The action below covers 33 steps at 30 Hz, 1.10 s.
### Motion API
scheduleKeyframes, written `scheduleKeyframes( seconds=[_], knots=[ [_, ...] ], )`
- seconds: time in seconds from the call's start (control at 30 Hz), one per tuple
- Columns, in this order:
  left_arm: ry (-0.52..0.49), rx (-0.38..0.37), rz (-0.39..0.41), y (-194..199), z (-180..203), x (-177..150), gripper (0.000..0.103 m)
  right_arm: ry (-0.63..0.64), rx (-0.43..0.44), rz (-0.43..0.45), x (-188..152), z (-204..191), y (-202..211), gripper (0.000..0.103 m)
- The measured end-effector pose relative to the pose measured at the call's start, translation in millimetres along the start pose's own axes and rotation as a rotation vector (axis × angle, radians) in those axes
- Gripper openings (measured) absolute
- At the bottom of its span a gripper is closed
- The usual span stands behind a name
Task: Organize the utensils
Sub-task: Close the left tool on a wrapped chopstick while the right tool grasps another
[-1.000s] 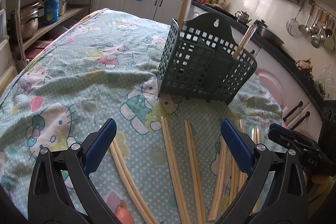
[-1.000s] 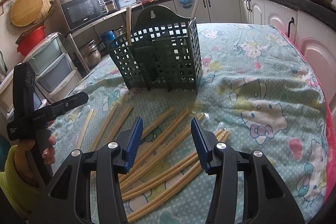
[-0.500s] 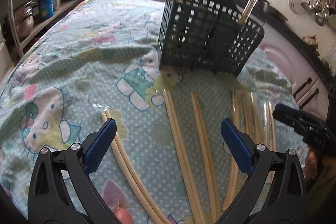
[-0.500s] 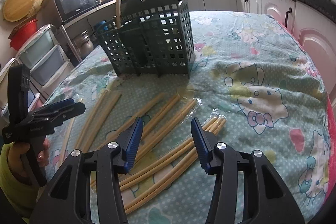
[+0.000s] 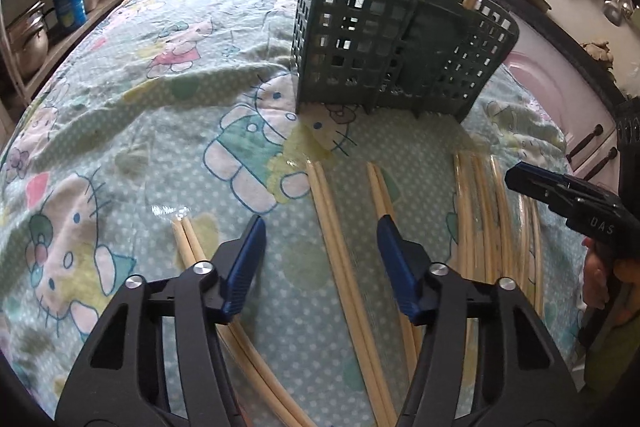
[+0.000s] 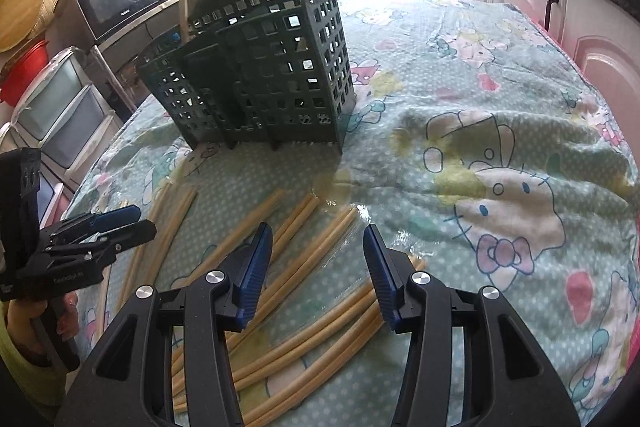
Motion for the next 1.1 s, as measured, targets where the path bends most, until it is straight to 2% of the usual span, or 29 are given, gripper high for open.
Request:
scheduleKeyframes(
  seconds=[0.17,0.23,0.57,0.77,0.83,1.0,1.1],
  knots=[
    [-0.008,0.021,-0.017,-7.6,-0.7,8.7,0.032,-0.001,-0.004,-0.025,-0.1,0.2,-8.6,0.043],
    [-0.018,0.03,-0.022,-10.7,0.4,10.9,0.03,-0.002,-0.007,-0.032,-0.3,1.0,-10.7,0.042],
    [-0.035,0.055,-0.046,-21.6,2.7,20.1,0.026,-0.011,-0.026,-0.054,6.5,6.5,-22.5,0.037],
    [-0.038,0.065,-0.051,-26.7,4.7,25.1,0.026,-0.013,-0.039,-0.046,10.9,10.5,-26.7,0.021],
    [-0.035,0.067,-0.051,-28.6,5.2,26.9,0.026,-0.017,-0.028,-0.033,11.9,10.7,-25.6,0.014],
    [-0.02,0.057,-0.057,-32.4,3.9,31.3,0.025,-0.077,0.038,-0.019,12.9,17.6,-20.5,0.011],
    [-0.021,0.059,-0.06,-33.7,3.2,33.3,0.021,-0.109,0.065,0.001,15.6,20.1,-14.8,0.009]
  ],
)
Point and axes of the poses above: each gripper's, at about its wrist camera, not at the fingertips, and y roughly against the way its jaws point, z to its right, x to its top, the point moved 1 cm from there along -y, roughly the way its jaws point, and after that the axes turned 5 degrees about z, right-handed, at the moved point
